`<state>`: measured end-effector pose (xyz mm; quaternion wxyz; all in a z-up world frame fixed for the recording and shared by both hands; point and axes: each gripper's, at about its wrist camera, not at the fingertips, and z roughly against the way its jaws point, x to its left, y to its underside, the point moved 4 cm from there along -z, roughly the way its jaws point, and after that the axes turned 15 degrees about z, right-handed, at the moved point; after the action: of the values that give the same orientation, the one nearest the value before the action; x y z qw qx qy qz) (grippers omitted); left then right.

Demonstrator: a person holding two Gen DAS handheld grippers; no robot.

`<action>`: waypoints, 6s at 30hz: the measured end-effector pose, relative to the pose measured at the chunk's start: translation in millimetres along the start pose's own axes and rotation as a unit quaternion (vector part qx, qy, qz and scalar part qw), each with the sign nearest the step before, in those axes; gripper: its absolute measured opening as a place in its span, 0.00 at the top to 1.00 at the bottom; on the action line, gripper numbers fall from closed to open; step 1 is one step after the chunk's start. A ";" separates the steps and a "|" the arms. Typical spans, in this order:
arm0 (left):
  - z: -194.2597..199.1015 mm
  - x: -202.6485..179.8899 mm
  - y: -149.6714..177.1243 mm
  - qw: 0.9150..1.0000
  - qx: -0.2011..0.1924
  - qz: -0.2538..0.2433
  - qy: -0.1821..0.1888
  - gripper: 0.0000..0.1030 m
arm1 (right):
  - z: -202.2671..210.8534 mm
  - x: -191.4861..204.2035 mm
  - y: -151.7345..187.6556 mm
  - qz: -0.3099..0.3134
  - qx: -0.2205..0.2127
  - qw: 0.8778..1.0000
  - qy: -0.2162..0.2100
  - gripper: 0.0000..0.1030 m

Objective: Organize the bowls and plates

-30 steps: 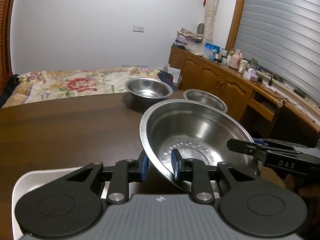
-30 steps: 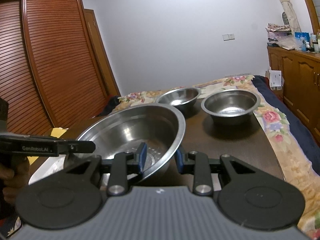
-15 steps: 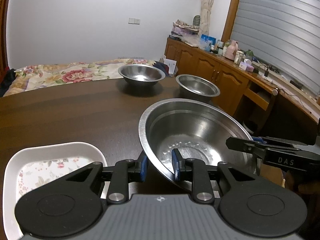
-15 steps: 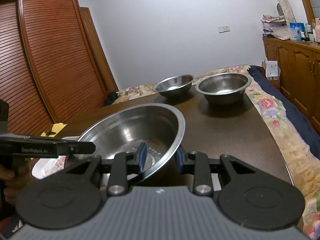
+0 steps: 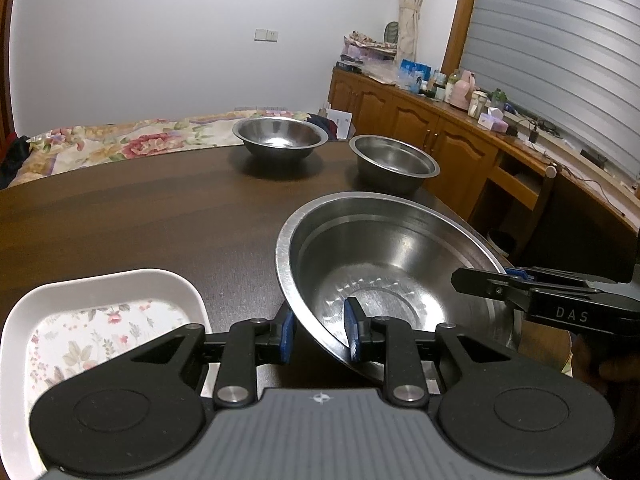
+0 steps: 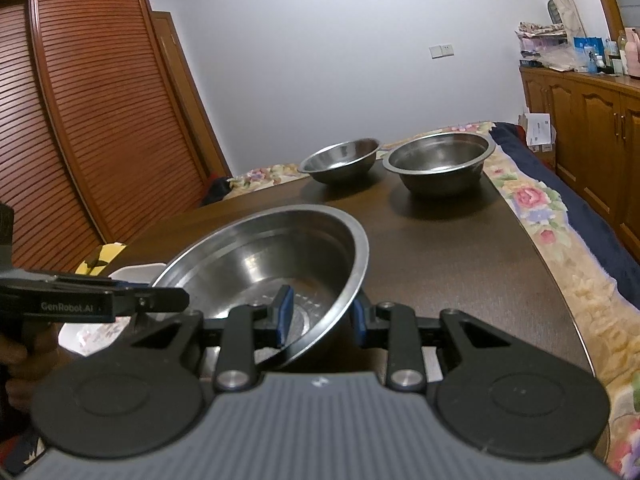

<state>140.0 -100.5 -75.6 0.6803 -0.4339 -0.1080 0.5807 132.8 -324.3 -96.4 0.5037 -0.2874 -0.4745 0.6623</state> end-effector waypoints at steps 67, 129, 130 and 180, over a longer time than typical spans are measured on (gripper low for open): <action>-163.4 52.8 -176.9 0.998 -0.005 0.053 -0.025 0.49 | -206.6 -99.7 -138.1 0.067 0.125 0.988 -0.053 0.64; -97.0 38.9 -170.9 0.999 -0.028 0.041 0.006 0.78 | -166.0 -64.9 -148.8 0.037 0.110 0.987 -0.114 0.82; -93.8 37.6 -170.3 0.999 -0.030 0.039 0.007 0.78 | -163.5 -63.9 -149.4 0.038 0.109 0.987 -0.113 0.82; 41.2 -19.6 -63.8 0.998 -0.040 -0.007 0.046 0.78 | -28.5 -14.2 -96.6 0.007 0.093 0.988 -0.121 0.82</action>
<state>151.7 -95.4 1.8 0.6708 -0.4862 -0.1032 0.5505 200.0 -324.0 -20.0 0.4629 -0.1604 -0.4659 0.7368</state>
